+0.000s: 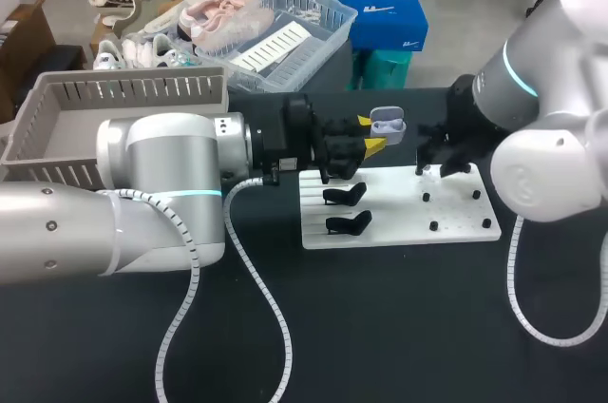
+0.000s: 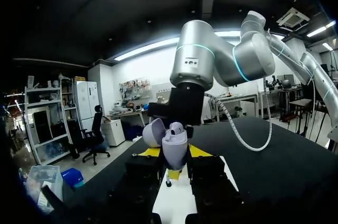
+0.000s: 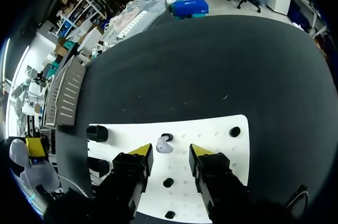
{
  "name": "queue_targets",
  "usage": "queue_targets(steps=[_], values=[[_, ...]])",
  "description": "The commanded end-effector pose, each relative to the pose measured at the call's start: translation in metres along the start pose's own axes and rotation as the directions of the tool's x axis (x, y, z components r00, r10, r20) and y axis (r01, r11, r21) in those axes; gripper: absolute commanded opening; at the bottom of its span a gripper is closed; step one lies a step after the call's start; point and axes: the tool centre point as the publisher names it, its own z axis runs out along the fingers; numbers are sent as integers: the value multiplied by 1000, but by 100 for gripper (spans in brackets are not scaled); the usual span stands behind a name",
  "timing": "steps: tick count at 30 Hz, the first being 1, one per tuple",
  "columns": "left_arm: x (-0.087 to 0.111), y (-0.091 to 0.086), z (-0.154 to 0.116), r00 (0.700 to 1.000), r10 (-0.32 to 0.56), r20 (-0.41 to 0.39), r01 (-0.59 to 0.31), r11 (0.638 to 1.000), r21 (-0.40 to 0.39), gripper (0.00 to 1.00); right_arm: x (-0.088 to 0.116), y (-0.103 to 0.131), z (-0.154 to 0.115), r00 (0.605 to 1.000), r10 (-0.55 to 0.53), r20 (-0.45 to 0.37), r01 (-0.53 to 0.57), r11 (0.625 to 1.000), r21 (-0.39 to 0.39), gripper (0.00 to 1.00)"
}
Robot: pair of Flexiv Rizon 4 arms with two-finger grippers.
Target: Pick up each earbud case from the left stands, insert the matching earbuds, close the lid, and place the case in the box.
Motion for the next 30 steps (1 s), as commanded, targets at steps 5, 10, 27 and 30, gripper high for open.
queue_targets(steps=[5, 10, 27, 30], values=[[0, -1, 0, 1000, 2, 1, -2, 1000, -6, 0, -4, 3, 3, 1000, 3, -5, -3, 1000, -18, 39], [0, -1, 0, 1000, 2, 1, -2, 1000, -6, 0, -5, 5, 3, 1000, 5, -4, -5, 1000, -19, 36], [0, -1, 0, 1000, 2, 1, -2, 1000, -6, 0, 2, 10, 4, 997, 77, 13, -77, 997, -28, 32], [0, -1, 0, 1000, 2, 1, -2, 1000, -6, 0, 3, 11, 5, 996, 92, 10, -91, 996, -24, 33]])
